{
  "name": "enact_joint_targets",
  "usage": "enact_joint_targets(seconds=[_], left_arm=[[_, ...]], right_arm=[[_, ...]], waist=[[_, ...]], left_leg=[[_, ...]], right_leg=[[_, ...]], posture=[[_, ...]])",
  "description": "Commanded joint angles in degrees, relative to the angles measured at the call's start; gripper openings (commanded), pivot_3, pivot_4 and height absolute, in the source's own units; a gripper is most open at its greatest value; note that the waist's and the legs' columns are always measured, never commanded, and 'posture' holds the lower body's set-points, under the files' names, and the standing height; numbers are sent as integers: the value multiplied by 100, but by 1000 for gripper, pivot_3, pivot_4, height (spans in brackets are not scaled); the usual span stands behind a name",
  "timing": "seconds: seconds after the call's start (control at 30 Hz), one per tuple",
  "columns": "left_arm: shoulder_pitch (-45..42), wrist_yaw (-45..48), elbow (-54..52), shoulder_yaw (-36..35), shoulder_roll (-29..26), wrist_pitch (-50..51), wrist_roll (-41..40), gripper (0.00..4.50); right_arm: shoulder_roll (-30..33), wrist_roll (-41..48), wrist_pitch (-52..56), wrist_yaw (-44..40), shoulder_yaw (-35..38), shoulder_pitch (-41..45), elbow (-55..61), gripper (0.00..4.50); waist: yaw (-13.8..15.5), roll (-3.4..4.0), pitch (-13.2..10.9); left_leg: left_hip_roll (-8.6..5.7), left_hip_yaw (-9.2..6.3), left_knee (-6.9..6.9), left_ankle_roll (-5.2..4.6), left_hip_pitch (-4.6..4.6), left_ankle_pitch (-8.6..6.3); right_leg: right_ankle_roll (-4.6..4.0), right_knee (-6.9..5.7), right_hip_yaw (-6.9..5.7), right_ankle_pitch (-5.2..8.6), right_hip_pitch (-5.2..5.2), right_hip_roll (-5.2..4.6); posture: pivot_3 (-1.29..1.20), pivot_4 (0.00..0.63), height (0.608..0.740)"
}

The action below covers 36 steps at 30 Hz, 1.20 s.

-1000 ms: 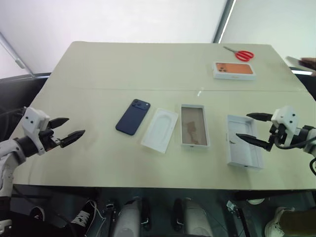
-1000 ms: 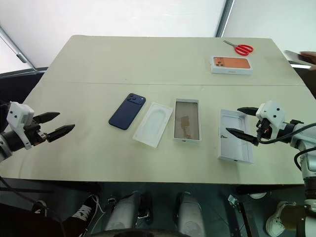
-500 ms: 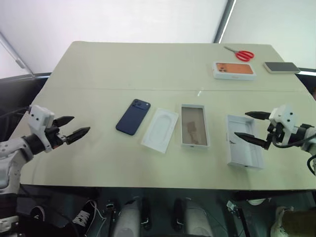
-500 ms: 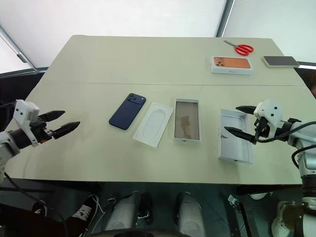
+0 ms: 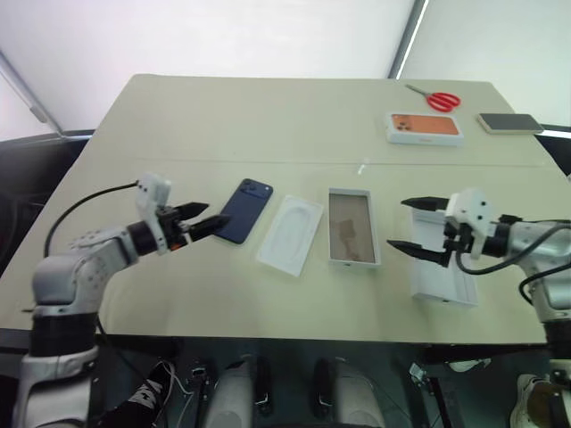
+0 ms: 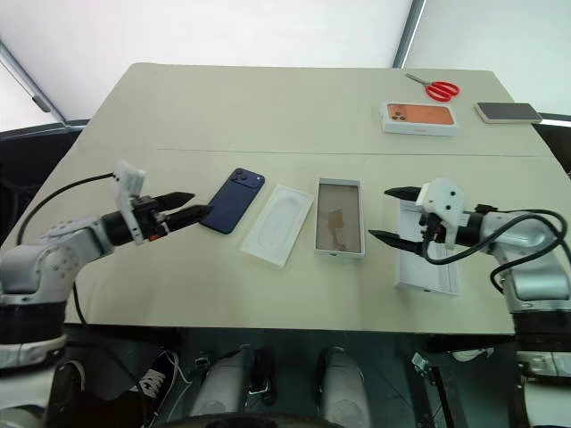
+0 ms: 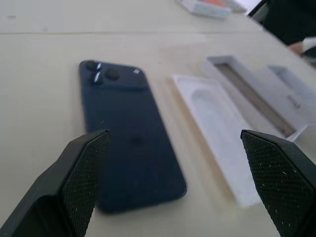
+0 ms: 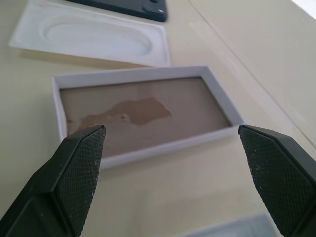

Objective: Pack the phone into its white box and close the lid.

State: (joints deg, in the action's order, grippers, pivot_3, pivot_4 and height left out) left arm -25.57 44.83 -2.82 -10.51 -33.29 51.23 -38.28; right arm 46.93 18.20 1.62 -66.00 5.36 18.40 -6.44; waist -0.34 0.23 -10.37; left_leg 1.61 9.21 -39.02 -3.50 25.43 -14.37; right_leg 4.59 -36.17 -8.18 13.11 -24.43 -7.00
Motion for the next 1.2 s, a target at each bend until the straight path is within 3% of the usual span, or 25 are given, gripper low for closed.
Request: enact_joint_targets(seconds=[0.03,0.37,0.53,1.1,1.2], left_arm=[[-139,72,-85,271,66,389,-202,4462],[-416,-516,103,662,827,1302,-319,4462],[-443,-574,277,808,806,1455,-186,4462],[-618,-953,737,348,1406,2505,-646,4462],[-603,-1068,749,338,1464,2522,-599,3132]], right_arm=[[-12,-42,-132,69,56,185,45,4500],[-102,-142,-355,188,75,193,-116,4500],[-51,-158,-444,219,122,118,-157,4500],[-116,-191,-545,355,68,199,-219,4500],[-125,-200,-547,369,49,213,-204,4500]], waist=[[-15,0,0],[-20,0,0],[-30,0,0],[-3,1,3],[-7,0,3]], left_leg=[[0,1,0,-1,0,0],[5,-1,-6,1,-4,4],[8,-1,-6,2,-5,4],[7,-5,-10,2,-8,4],[6,-4,-10,2,-8,4]], right_leg=[[1,0,1,0,0,2],[2,-3,3,1,4,12],[2,-3,3,1,4,15],[1,-3,3,1,12,13],[2,-4,3,1,13,13]], posture=[[0,150,738],[0,150,738],[0,150,738],[0,150,738],[0,150,738]])
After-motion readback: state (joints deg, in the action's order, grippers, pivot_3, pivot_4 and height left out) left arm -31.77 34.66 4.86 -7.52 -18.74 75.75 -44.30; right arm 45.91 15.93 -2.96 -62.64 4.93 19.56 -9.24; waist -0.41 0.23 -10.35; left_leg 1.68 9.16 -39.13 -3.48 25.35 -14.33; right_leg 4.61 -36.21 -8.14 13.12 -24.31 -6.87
